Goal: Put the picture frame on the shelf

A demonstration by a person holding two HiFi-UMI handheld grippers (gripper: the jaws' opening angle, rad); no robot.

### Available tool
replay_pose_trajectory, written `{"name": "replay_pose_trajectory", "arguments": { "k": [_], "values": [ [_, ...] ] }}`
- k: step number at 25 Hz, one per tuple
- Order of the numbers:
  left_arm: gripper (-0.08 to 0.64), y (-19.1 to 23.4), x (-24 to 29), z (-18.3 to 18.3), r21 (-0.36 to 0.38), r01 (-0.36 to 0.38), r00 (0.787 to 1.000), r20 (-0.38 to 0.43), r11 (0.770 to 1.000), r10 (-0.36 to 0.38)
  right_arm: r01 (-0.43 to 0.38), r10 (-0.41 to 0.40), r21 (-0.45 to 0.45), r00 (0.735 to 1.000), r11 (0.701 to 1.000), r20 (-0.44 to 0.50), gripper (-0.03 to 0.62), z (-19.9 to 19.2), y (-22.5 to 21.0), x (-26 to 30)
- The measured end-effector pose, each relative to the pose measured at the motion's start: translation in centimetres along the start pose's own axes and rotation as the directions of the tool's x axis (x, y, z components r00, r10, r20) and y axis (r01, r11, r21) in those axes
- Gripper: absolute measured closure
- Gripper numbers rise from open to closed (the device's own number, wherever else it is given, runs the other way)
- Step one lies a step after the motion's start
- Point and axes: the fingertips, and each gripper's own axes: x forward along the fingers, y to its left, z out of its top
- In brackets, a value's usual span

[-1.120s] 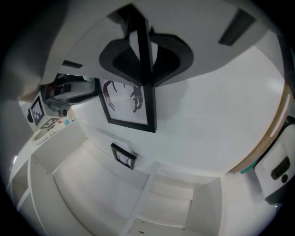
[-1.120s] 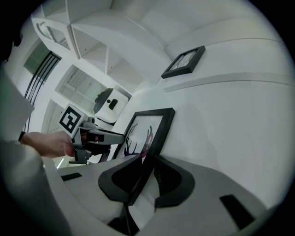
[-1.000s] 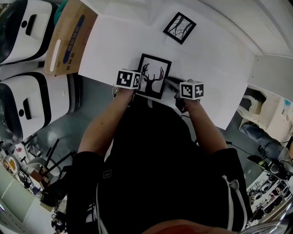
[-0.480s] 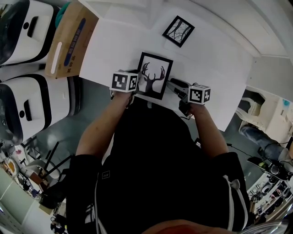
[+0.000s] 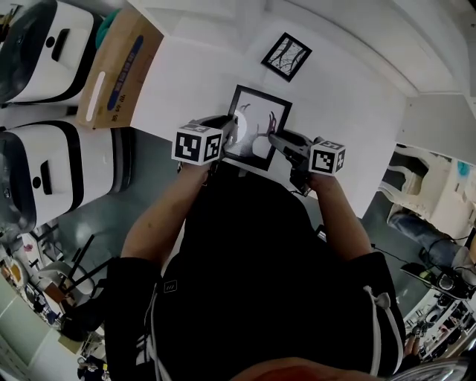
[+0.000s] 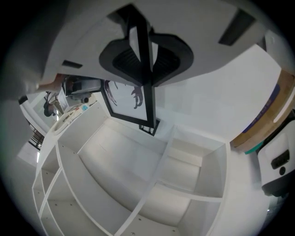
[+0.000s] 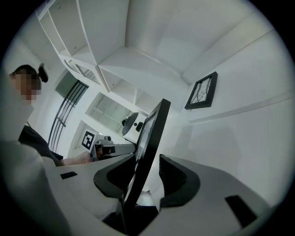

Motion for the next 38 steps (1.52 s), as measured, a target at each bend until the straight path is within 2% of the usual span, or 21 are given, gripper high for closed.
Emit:
{"name": "replay_pose_trajectory", "arguments": {
  "k": [5,8,14,19,24,30,32,35,38],
  "values": [
    [0.486,-3.0,-1.4,0.9,0.044,0.019,0.998,0.060,0.999,-0.022,-0.088,0.089,-0.031,0.996,0.996,0.011,0.424,0.3,2.4,-1.2],
    [0.486,-4.7,-2.2,1.1,0.059,0.021,0.995,0.100,0.998,-0.027,-0.135,0.135,-0.071,0.991,0.988,0.000,0.461,0.3,4.2,-2.4],
    [0.486,-7.6,-3.6,1.4,0.019,0.047,0.983,0.177,0.999,-0.050,-0.216,0.219,-0.125,0.976,0.968,0.014,0.469,1.1,7.1,-5.2],
    [0.486,-9.0,-5.8,2.3,0.002,0.083,0.966,0.247,0.997,-0.081,-0.305,0.310,-0.143,0.951,0.942,0.016,0.520,2.5,9.8,-6.3],
    [0.481,-10.1,-8.2,3.4,0.056,0.105,0.947,0.298,0.993,-0.117,-0.311,0.323,-0.188,0.946,0.932,0.038,0.551,3.6,11.7,-6.7],
    [0.480,-10.4,-10.3,4.9,0.129,0.077,0.930,0.347,0.989,-0.118,-0.303,0.325,-0.190,0.941,0.934,0.098,0.552,4.3,13.5,-6.5],
    [0.480,-8.9,-11.4,5.3,0.165,0.045,0.930,0.354,0.985,-0.102,-0.293,0.317,-0.192,0.942,0.937,0.113,0.552,4.5,14.2,-4.8],
    [0.469,-4.4,-14.1,5.9,0.198,-0.011,0.923,0.379,0.980,-0.066,-0.267,0.294,-0.183,0.945,0.946,0.145,0.552,4.6,15.3,-0.5],
    [0.469,-1.3,-16.4,6.1,0.206,-0.010,0.913,0.400,0.979,-0.074,-0.234,0.267,-0.180,0.944,0.955,0.192,0.552,4.6,16.2,1.8]
  ]
}}
